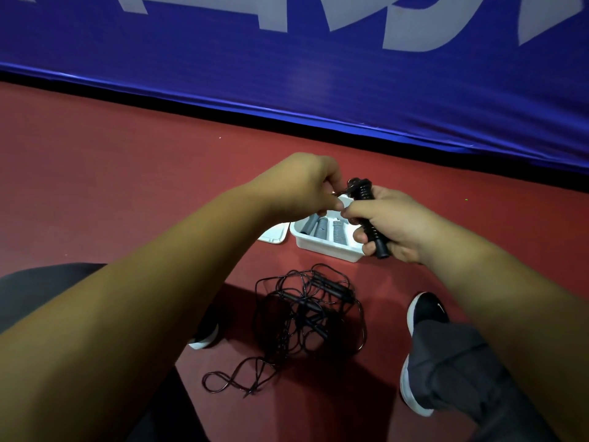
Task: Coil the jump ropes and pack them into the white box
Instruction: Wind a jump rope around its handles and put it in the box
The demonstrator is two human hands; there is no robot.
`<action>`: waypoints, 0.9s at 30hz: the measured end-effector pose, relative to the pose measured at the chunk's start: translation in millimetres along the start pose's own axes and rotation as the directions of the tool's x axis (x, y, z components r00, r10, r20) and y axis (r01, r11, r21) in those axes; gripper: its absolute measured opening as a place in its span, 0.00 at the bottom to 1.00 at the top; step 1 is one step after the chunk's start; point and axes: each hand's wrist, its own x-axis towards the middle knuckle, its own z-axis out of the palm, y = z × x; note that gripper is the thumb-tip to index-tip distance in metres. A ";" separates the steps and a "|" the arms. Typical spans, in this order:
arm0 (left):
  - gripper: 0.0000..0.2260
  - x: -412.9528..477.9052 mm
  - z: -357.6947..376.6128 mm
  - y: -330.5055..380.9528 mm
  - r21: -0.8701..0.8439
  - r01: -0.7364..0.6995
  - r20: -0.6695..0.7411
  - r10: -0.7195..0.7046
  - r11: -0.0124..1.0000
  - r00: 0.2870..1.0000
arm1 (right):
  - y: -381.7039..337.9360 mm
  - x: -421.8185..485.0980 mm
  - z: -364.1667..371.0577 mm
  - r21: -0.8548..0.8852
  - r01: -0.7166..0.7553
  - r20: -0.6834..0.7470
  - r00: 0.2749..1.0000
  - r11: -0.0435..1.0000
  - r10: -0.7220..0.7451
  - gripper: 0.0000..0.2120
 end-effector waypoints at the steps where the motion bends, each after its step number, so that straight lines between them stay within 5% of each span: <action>1: 0.08 -0.8 1.2 0.1 -0.053 0.034 0.028 -0.033 0.998 0.999 | -1.0 -0.2 -0.1 0.025 0.018 -0.010 1.000 1.000 -0.018 0.14; 4: 0.09 -0.5 2.8 -1.0 -0.091 0.139 0.065 -0.134 0.986 0.989 | -6.3 -2.4 -0.7 0.106 0.052 -0.009 0.999 0.993 -0.052 0.05; 8: 0.14 -1.7 5.0 -0.6 -0.251 0.176 0.101 -0.155 0.952 0.983 | -10.7 -0.4 -4.7 0.174 0.052 -0.008 0.999 0.983 -0.051 0.25; 13: 0.16 -0.9 -3.1 -3.7 -0.521 0.124 0.089 -0.090 0.845 0.992 | -10.5 0.5 -7.2 0.176 0.122 -0.035 0.992 0.977 -0.117 0.27; 18: 0.09 -3.6 -14.3 -14.1 -0.358 0.063 0.161 -0.006 0.932 0.987 | -14.9 -7.9 -3.4 0.150 0.189 -0.089 0.980 0.970 -0.177 0.18; 23: 0.06 -1.7 -12.2 -15.2 -0.040 0.125 0.111 -0.120 0.991 0.987 | -10.6 -12.9 6.1 0.047 0.231 -0.051 0.972 0.972 -0.228 0.17; 27: 0.10 -5.5 -6.1 -12.1 -0.251 0.198 0.155 -0.163 0.948 0.974 | -12.6 -13.5 3.2 0.060 0.223 -0.083 0.972 0.973 -0.218 0.22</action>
